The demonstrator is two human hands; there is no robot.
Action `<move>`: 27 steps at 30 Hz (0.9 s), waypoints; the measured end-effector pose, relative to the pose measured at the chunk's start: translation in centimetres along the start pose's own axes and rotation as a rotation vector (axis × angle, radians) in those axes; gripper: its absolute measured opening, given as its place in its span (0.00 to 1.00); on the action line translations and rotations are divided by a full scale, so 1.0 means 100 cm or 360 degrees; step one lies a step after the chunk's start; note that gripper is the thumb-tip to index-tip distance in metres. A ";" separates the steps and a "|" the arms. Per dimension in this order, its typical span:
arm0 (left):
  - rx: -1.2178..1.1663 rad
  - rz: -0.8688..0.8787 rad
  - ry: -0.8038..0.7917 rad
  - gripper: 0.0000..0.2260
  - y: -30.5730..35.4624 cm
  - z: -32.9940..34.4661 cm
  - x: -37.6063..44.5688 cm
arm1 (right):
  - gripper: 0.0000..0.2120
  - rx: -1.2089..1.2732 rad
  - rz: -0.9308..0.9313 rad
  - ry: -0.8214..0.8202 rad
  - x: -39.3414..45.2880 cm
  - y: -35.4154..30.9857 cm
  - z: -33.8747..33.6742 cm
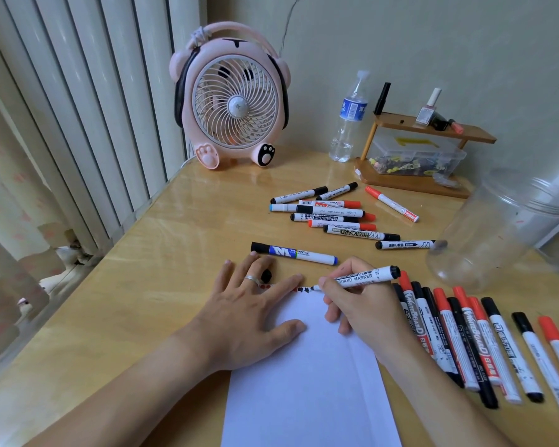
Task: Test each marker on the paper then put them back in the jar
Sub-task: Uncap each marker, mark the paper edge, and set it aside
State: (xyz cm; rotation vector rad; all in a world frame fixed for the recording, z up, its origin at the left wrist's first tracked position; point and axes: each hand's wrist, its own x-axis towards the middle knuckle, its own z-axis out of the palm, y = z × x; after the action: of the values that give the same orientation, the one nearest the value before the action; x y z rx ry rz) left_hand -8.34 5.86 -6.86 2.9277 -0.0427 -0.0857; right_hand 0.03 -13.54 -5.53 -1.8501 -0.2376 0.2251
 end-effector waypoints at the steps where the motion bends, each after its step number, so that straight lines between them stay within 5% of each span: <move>1: -0.0003 0.0002 0.0000 0.37 0.000 0.000 0.000 | 0.06 -0.0014 0.0004 -0.0008 0.000 0.001 0.000; 17: -0.0115 0.0021 0.0066 0.37 0.000 -0.003 -0.002 | 0.06 0.0040 0.0031 0.0001 0.002 0.000 -0.001; 27: -0.0275 -0.0014 0.0571 0.21 -0.017 -0.007 0.010 | 0.07 0.0248 0.0090 0.0035 0.001 -0.006 -0.003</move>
State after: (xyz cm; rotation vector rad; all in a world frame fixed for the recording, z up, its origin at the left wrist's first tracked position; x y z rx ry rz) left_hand -7.23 7.60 -6.61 2.7250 0.0321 0.4122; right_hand 0.20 -13.63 -4.88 -1.7049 -0.1485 0.2551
